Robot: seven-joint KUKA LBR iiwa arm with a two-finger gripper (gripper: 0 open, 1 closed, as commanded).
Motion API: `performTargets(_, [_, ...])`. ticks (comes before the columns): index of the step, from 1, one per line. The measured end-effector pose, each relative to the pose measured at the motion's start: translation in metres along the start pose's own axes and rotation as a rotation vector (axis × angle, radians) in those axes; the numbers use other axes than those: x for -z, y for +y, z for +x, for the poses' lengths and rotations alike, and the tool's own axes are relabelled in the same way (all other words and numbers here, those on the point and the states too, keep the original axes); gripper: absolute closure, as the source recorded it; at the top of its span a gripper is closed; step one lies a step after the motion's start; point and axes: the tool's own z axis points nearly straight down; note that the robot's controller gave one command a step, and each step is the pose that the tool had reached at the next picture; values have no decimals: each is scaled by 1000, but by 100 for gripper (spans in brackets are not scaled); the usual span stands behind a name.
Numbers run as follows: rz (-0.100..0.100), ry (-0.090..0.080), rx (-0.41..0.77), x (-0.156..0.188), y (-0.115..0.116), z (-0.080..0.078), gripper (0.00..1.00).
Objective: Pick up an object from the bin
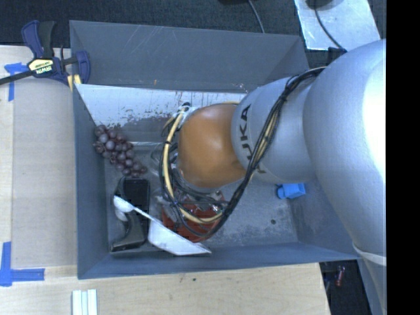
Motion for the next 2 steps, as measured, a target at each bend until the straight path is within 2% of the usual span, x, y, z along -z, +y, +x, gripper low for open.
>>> performTargets(1, [-3, 9, -1, 13, 1, 2, 100])
performTargets(2, [0, 1, -2, 48, -1, -1, 100])
